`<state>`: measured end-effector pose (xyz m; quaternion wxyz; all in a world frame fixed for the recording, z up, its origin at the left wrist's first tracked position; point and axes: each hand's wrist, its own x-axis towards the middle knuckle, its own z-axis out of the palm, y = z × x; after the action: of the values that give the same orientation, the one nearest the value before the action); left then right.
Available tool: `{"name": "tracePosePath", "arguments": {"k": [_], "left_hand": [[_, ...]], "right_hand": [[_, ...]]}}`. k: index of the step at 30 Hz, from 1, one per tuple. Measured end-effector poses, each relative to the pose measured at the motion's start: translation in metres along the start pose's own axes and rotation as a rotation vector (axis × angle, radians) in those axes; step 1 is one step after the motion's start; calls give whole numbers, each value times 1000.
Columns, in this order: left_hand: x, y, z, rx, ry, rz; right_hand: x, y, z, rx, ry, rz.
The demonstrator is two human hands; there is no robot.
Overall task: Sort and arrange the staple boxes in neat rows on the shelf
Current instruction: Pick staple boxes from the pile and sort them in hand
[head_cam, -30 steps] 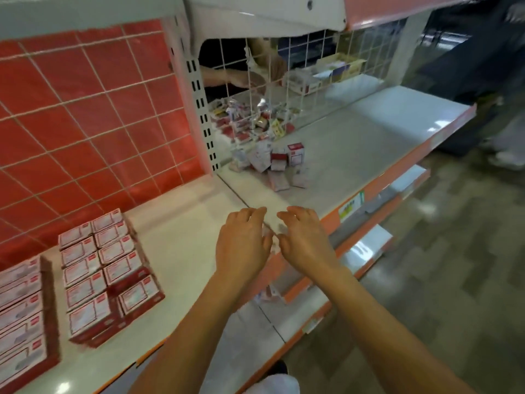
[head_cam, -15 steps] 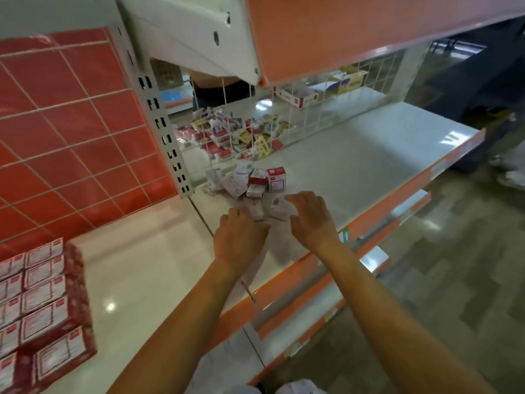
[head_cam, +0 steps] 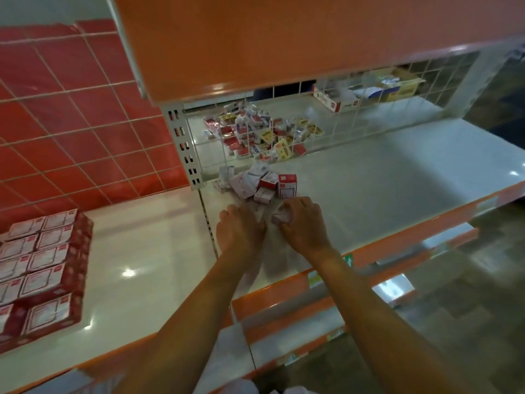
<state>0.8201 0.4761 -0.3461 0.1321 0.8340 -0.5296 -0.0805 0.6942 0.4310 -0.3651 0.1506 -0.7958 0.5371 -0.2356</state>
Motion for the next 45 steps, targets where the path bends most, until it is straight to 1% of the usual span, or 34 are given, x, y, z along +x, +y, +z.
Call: {"name": "tracePosePath", "arguments": {"k": [3, 5, 8, 11, 15, 17, 19, 22, 26, 31, 33, 38, 42, 45], "left_hand": [[-6, -8, -2, -37, -12, -30], [-12, -15, -5, -57, -11, -9], [-29, -28, -8, -137, 62, 26], [-45, -41, -17, -205, 105, -19], [-58, -59, -32, -296, 88, -74], [-66, -69, -39, -333, 95, -72], [-77, -78, -44, -366, 116, -85], [-93, -92, -52, -378, 154, -113], [-113, -118, -60, -405, 212, -178], [-137, -158, -75, -401, 245, -251], [-148, -172, -81, -385, 266, -269], [-173, -203, -97, -414, 306, -321], [-190, -232, -112, -392, 318, -310], [-202, -258, -123, -396, 335, -322]], "right_hand": [[-4, -7, -8, 105, -55, 25], [-9, -15, -14, 209, -89, 73], [-19, -22, -19, 375, -160, 195], [-27, -27, -20, 557, -207, 283], [-31, -41, -23, 740, -303, 352], [-35, -50, -25, 925, -336, 391], [-42, -58, -26, 1042, -358, 357], [-52, -71, -22, 1065, -439, 259], [-63, -98, -12, 1122, -668, 276], [-84, -125, -5, 1041, -841, 51], [-91, -138, -2, 1033, -861, 6], [-110, -173, 16, 1131, -897, 39], [-125, -202, 29, 1055, -896, -19], [-138, -229, 38, 1041, -874, -38]]}}
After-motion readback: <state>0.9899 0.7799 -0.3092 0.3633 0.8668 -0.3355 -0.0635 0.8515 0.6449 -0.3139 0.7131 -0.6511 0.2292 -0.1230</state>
